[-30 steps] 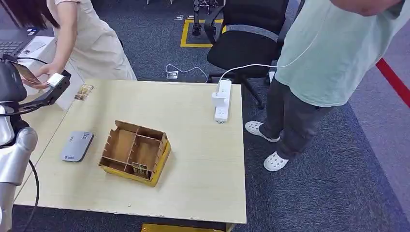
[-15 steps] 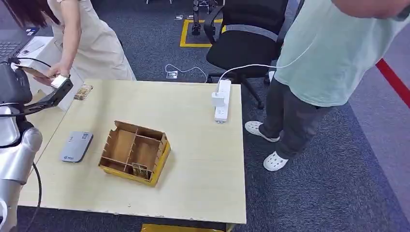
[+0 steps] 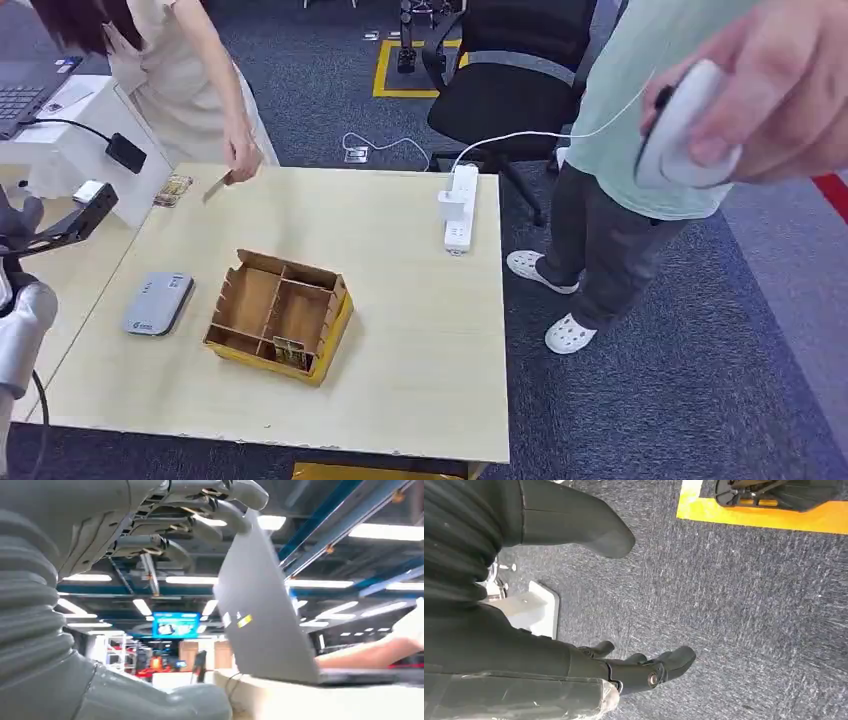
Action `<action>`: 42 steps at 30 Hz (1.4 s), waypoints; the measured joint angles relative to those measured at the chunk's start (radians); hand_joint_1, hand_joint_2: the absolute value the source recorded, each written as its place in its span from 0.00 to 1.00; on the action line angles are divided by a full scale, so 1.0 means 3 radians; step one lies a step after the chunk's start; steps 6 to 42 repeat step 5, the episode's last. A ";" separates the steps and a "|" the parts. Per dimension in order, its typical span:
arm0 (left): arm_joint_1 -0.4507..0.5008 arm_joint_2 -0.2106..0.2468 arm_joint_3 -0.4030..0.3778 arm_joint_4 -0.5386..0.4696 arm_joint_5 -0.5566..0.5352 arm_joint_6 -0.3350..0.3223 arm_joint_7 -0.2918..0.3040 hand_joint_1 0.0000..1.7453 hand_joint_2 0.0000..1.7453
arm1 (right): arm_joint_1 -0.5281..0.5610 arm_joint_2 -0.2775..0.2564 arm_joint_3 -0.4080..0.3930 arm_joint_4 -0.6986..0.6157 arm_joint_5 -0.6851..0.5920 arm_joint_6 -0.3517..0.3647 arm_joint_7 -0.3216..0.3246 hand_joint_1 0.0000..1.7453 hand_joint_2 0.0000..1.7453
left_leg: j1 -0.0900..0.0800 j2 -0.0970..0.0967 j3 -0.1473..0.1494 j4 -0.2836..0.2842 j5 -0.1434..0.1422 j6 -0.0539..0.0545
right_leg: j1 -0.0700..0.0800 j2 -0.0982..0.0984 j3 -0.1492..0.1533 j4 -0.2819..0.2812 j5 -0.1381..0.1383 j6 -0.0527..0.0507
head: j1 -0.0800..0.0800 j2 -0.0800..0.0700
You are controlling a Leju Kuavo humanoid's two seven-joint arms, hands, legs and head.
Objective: Pass the card to the sensor for recognition and then transmit it.
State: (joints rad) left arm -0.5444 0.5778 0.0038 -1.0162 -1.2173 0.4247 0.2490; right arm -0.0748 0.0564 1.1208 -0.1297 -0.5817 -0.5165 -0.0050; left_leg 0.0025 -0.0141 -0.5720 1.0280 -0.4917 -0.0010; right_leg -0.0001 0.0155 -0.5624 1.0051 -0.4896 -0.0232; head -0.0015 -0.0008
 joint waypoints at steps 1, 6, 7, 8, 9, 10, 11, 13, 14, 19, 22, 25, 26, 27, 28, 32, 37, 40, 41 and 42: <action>0.0027 0.0037 0.0017 0.0024 0.0014 -0.0040 0.0027 0.00 1.00 | -0.0001 -0.0001 0.0000 -0.0001 -0.0001 0.0000 -0.0001 0.00 1.00 | 0.0000 0.0001 0.0000 -0.0001 0.0000 0.0000 | 0.0000 0.0001 0.0000 0.0000 0.0000 0.0000 | 0.0000 -0.0001; 0.0195 0.0240 0.0168 0.0166 0.0104 -0.0088 0.0071 0.00 1.00 | 0.0014 -0.0001 0.0005 -0.0005 -0.0017 0.0000 0.0001 0.00 1.00 | 0.0000 0.0017 0.0002 -0.0001 -0.0003 -0.0004 | 0.0000 0.0020 -0.0006 0.0001 0.0000 0.0000 | -0.0004 0.0000; 0.0195 0.0240 0.0168 0.0166 0.0104 -0.0088 0.0071 0.00 1.00 | 0.0014 -0.0001 0.0005 -0.0005 -0.0017 0.0000 0.0001 0.00 1.00 | 0.0000 0.0017 0.0002 -0.0001 -0.0003 -0.0004 | 0.0000 0.0020 -0.0006 0.0001 0.0000 0.0000 | -0.0004 0.0000; 0.0195 0.0240 0.0168 0.0166 0.0104 -0.0088 0.0071 0.00 1.00 | 0.0014 -0.0001 0.0005 -0.0005 -0.0017 0.0000 0.0001 0.00 1.00 | 0.0000 0.0017 0.0002 -0.0001 -0.0003 -0.0004 | 0.0000 0.0020 -0.0006 0.0001 0.0000 0.0000 | -0.0004 0.0000; 0.0195 0.0240 0.0168 0.0166 0.0104 -0.0088 0.0071 0.00 1.00 | 0.0014 -0.0001 0.0005 -0.0005 -0.0017 0.0000 0.0001 0.00 1.00 | 0.0000 0.0017 0.0002 -0.0001 -0.0003 -0.0004 | 0.0000 0.0020 -0.0006 0.0001 0.0000 0.0000 | -0.0004 0.0000; 0.0195 0.0240 0.0168 0.0166 0.0104 -0.0088 0.0071 0.00 1.00 | 0.0014 -0.0001 0.0005 -0.0005 -0.0017 0.0000 0.0001 0.00 1.00 | 0.0000 0.0017 0.0002 -0.0001 -0.0003 -0.0004 | 0.0000 0.0020 -0.0006 0.0001 0.0000 0.0000 | -0.0004 0.0000; 0.0195 0.0240 0.0168 0.0166 0.0104 -0.0088 0.0071 0.00 1.00 | 0.0014 -0.0001 0.0005 -0.0005 -0.0017 0.0000 0.0001 0.00 1.00 | 0.0000 0.0017 0.0002 -0.0001 -0.0003 -0.0004 | 0.0000 0.0020 -0.0006 0.0001 0.0000 0.0000 | -0.0004 0.0000; 0.0195 0.0240 0.0168 0.0166 0.0104 -0.0088 0.0071 0.00 1.00 | 0.0014 -0.0001 0.0005 -0.0005 -0.0017 0.0000 0.0001 0.00 1.00 | 0.0000 0.0017 0.0002 -0.0001 -0.0003 -0.0004 | 0.0000 0.0020 -0.0006 0.0001 0.0000 0.0000 | -0.0004 0.0000; 0.0195 0.0240 0.0168 0.0166 0.0104 -0.0088 0.0071 0.00 1.00 | 0.0014 -0.0001 0.0005 -0.0005 -0.0017 0.0000 0.0001 0.00 1.00 | 0.0000 0.0017 0.0002 -0.0001 -0.0003 -0.0004 | 0.0000 0.0020 -0.0006 0.0001 0.0000 0.0000 | -0.0004 0.0000; 0.0195 0.0240 0.0168 0.0166 0.0104 -0.0088 0.0071 0.00 1.00 | 0.0014 -0.0001 0.0005 -0.0005 -0.0017 0.0000 0.0001 0.00 1.00 | 0.0000 0.0017 0.0002 -0.0001 -0.0003 -0.0004 | 0.0000 0.0020 -0.0006 0.0001 0.0000 0.0000 | -0.0004 0.0000; 0.0195 0.0240 0.0168 0.0166 0.0104 -0.0088 0.0071 0.00 1.00 | 0.0014 -0.0001 0.0005 -0.0005 -0.0017 0.0000 0.0001 0.00 1.00 | 0.0000 0.0017 0.0002 -0.0001 -0.0003 -0.0004 | 0.0000 0.0020 -0.0006 0.0001 0.0000 0.0000 | -0.0004 0.0000; 0.0195 0.0240 0.0168 0.0166 0.0104 -0.0088 0.0071 0.00 1.00 | 0.0014 -0.0001 0.0005 -0.0005 -0.0017 0.0000 0.0001 0.00 1.00 | 0.0000 0.0017 0.0002 -0.0001 -0.0003 -0.0004 | 0.0000 0.0020 -0.0006 0.0001 0.0000 0.0000 | -0.0004 0.0000; 0.0195 0.0240 0.0168 0.0166 0.0104 -0.0088 0.0071 0.00 1.00 | 0.0014 -0.0001 0.0005 -0.0005 -0.0017 0.0000 0.0001 0.00 1.00 | 0.0000 0.0017 0.0002 -0.0001 -0.0003 -0.0004 | 0.0000 0.0020 -0.0006 0.0001 0.0000 0.0000 | -0.0004 0.0000; 0.0195 0.0240 0.0168 0.0166 0.0104 -0.0088 0.0071 0.00 1.00 | 0.0014 -0.0001 0.0005 -0.0005 -0.0017 0.0000 0.0001 0.00 1.00 | 0.0000 0.0017 0.0002 -0.0001 -0.0003 -0.0004 | 0.0000 0.0020 -0.0006 0.0001 0.0000 0.0000 | -0.0004 0.0000; 0.0195 0.0240 0.0168 0.0166 0.0104 -0.0088 0.0071 0.00 1.00 | 0.0014 -0.0001 0.0005 -0.0005 -0.0017 0.0000 0.0001 0.00 1.00 | 0.0000 0.0017 0.0002 -0.0001 -0.0003 -0.0004 | 0.0000 0.0020 -0.0006 0.0001 0.0000 0.0000 | -0.0004 0.0000; 0.0195 0.0240 0.0168 0.0166 0.0104 -0.0088 0.0071 0.00 1.00 | 0.0014 -0.0001 0.0005 -0.0005 -0.0017 0.0000 0.0001 0.00 1.00 | 0.0000 0.0017 0.0002 -0.0001 -0.0003 -0.0004 | 0.0000 0.0020 -0.0006 0.0001 0.0000 0.0000 | -0.0004 0.0000; 0.0195 0.0240 0.0168 0.0166 0.0104 -0.0088 0.0071 0.00 1.00 | 0.0014 -0.0001 0.0005 -0.0005 -0.0017 0.0000 0.0001 0.00 1.00 | 0.0000 0.0017 0.0002 -0.0001 -0.0003 -0.0004 | 0.0000 0.0020 -0.0006 0.0001 0.0000 0.0000 | -0.0004 0.0000; 0.0195 0.0240 0.0168 0.0166 0.0104 -0.0088 0.0071 0.00 1.00 | 0.0014 -0.0001 0.0005 -0.0005 -0.0017 0.0000 0.0001 0.00 1.00 | 0.0000 0.0017 0.0002 -0.0001 -0.0003 -0.0004 | 0.0000 0.0020 -0.0006 0.0001 0.0000 0.0000 | -0.0004 0.0000; 0.0195 0.0240 0.0168 0.0166 0.0104 -0.0088 0.0071 0.00 1.00 | 0.0014 -0.0001 0.0005 -0.0005 -0.0017 0.0000 0.0001 0.00 1.00 | 0.0000 0.0017 0.0002 -0.0001 -0.0003 -0.0004 | 0.0000 0.0020 -0.0006 0.0001 0.0000 0.0000 | -0.0004 0.0000; 0.0195 0.0240 0.0168 0.0166 0.0104 -0.0088 0.0071 0.00 1.00 | 0.0014 -0.0001 0.0005 -0.0005 -0.0017 0.0000 0.0001 0.00 1.00 | 0.0000 0.0017 0.0002 -0.0001 -0.0003 -0.0004 | 0.0000 0.0020 -0.0006 0.0001 0.0000 0.0000 | -0.0004 0.0000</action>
